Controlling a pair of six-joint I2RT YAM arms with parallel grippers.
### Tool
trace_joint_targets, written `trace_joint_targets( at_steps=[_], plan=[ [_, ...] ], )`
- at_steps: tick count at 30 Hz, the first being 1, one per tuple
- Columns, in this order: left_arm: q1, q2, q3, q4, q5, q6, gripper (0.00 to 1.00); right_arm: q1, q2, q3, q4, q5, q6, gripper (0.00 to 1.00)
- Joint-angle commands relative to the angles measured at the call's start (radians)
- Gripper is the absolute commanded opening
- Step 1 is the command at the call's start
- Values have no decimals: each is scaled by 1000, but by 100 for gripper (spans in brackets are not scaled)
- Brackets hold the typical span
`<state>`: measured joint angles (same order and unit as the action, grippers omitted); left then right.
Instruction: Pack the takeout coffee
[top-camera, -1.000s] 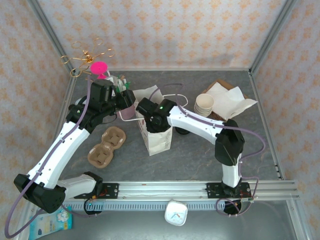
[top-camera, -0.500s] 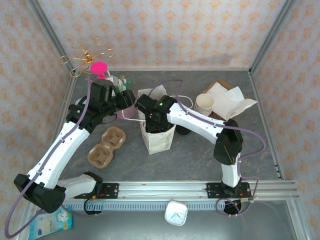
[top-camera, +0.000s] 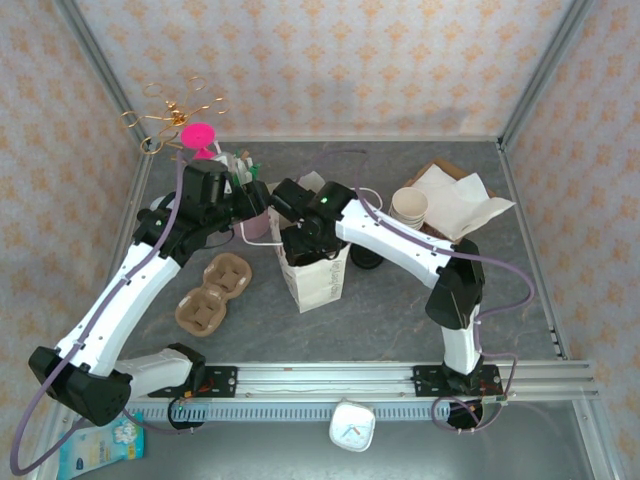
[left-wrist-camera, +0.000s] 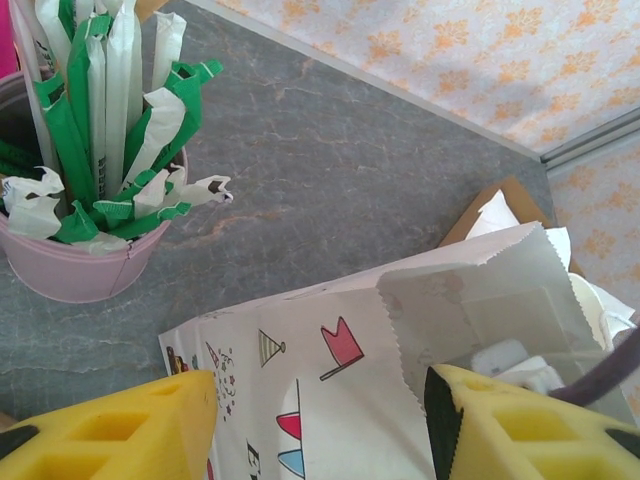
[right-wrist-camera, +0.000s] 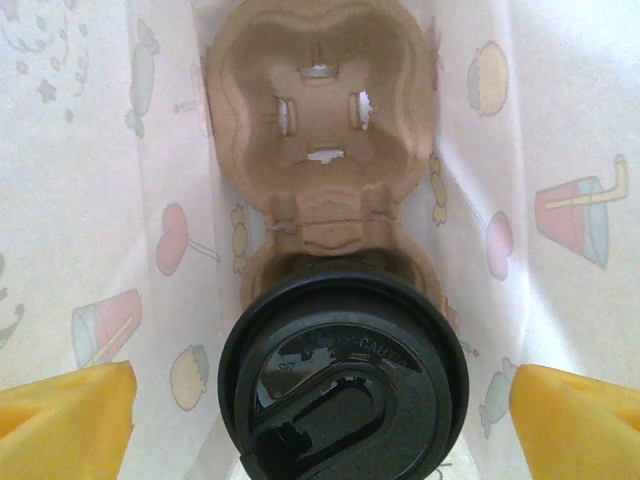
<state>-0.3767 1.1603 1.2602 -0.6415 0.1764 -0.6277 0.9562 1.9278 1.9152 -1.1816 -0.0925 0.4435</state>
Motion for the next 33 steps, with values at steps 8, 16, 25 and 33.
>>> trace_joint_targets(
  at_steps=[8,16,25,33],
  plan=[
    [8,35,-24,-6,-20,17,55,-2,27,127,-86,42,-9,96],
    [15,57,-26,-9,-42,17,52,-2,34,207,-127,50,-9,97],
    [22,74,-17,-14,-65,17,49,-2,14,260,-126,46,-9,96],
    [24,78,10,-32,-84,23,49,-10,-21,294,-126,45,0,89]
  ],
)
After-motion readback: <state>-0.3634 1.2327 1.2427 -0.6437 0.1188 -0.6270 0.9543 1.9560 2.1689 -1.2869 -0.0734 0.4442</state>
